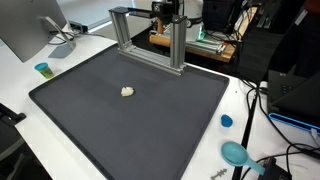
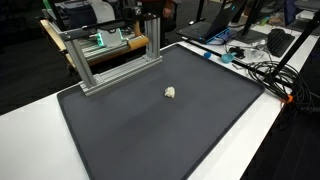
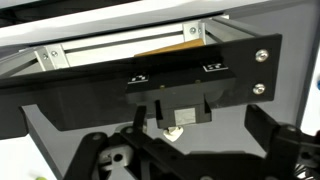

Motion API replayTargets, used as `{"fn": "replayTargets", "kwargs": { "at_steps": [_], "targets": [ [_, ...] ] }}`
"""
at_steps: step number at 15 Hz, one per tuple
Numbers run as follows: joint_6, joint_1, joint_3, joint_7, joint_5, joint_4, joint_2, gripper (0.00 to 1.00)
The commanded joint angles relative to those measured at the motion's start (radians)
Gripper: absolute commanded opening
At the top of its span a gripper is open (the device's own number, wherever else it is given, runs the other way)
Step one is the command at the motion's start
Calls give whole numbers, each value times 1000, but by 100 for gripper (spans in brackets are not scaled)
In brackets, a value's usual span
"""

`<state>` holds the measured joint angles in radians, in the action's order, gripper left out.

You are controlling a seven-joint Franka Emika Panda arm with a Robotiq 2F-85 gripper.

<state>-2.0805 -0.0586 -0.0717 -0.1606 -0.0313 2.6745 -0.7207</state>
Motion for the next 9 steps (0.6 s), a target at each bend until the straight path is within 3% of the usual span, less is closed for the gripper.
{"fn": "replayTargets", "kwargs": {
  "at_steps": [1,6,9],
  "targets": [
    [-34,10,6,9,15,11,20,99],
    [-54,9,7,18,19,5,47,93],
    [-51,4,7,12,27,4,60,79]
  ]
}}
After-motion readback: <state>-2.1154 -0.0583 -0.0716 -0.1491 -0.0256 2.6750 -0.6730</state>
